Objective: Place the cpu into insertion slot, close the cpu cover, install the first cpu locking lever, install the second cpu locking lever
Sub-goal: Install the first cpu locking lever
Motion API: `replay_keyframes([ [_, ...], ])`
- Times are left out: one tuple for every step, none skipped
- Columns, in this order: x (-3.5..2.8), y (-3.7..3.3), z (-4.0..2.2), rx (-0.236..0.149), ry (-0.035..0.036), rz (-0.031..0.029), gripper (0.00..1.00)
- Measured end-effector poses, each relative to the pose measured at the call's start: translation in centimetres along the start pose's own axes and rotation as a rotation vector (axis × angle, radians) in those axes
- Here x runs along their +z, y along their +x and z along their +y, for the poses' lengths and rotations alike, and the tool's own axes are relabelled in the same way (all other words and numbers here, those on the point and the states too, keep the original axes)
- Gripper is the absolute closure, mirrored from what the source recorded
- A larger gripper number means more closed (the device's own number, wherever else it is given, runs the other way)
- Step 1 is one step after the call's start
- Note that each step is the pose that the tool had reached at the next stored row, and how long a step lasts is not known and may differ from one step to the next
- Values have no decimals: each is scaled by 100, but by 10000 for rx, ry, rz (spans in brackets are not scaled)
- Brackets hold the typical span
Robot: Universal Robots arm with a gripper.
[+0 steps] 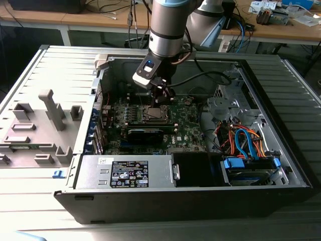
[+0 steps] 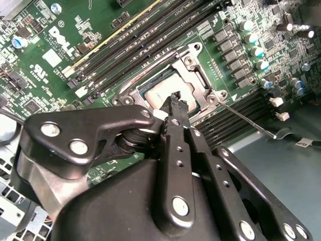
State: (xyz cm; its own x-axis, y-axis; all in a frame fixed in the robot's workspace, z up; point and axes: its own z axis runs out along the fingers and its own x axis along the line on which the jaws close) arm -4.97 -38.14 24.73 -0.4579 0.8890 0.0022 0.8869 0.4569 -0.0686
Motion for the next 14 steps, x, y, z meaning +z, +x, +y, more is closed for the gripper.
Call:
replay_keyframes([
  [0, 0, 0, -42, 1, -5, 89],
  [0, 0, 0, -105, 3, -12, 89],
  [0, 0, 0, -150, 4, -18, 89],
  [0, 0, 0, -257, 7, -29, 89],
  [0, 0, 0, -310, 7, -35, 89],
  [0, 0, 0, -358, 8, -39, 89],
  [0, 0, 0, -412, 9, -44, 89],
  [0, 0, 0, -452, 10, -49, 89],
  [0, 0, 0, -498, 10, -52, 89],
  [0, 0, 0, -536, 11, -55, 89],
  [0, 0, 0, -578, 11, -59, 89],
  [0, 0, 0, -620, 11, -63, 89],
  [0, 0, 0, -662, 12, -67, 89],
  [0, 0, 0, -707, 12, -71, 89],
])
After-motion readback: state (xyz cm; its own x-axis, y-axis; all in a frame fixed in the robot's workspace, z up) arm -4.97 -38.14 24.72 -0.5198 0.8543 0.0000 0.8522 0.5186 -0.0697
